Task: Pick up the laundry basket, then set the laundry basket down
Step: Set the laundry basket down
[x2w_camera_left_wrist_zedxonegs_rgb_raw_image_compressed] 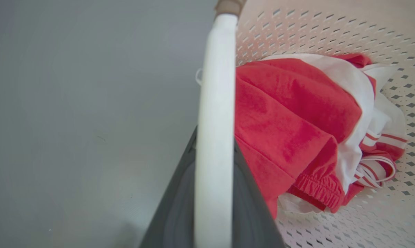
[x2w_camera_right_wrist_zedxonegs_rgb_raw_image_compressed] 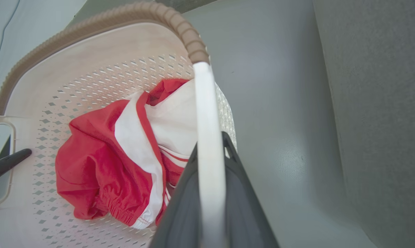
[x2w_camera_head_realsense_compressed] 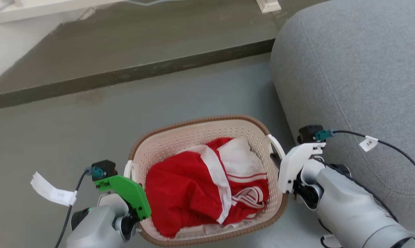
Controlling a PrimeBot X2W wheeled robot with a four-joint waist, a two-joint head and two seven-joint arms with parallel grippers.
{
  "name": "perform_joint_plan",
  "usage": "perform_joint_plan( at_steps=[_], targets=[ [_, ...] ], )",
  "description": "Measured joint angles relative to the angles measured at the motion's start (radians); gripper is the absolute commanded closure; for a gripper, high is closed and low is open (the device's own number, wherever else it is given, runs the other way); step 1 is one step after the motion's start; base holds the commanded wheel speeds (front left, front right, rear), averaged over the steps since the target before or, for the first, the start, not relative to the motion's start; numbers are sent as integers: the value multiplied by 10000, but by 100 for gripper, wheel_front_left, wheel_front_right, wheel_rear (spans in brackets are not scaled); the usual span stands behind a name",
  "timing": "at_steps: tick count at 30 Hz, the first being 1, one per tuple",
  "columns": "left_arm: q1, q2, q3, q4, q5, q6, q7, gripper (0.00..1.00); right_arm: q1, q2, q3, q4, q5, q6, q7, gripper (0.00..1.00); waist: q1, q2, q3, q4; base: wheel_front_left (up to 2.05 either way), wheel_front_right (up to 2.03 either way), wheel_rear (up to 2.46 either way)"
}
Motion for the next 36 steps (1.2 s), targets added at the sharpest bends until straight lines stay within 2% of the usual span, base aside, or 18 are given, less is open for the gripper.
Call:
perform_joint_plan(
  at_steps=[25,36],
  targets=[
    [-1910,36,-174,-437,163,337,-759,100,-1821,-205,-422,6,4,10,-1062,100,2,0,2671,5,0,0,0],
    [-2809,36,-263,-516,299,343,-980,100,-2539,-349,-614,0,77,23,-1427,100,2,0,4031,108,0,0,0]
  ],
)
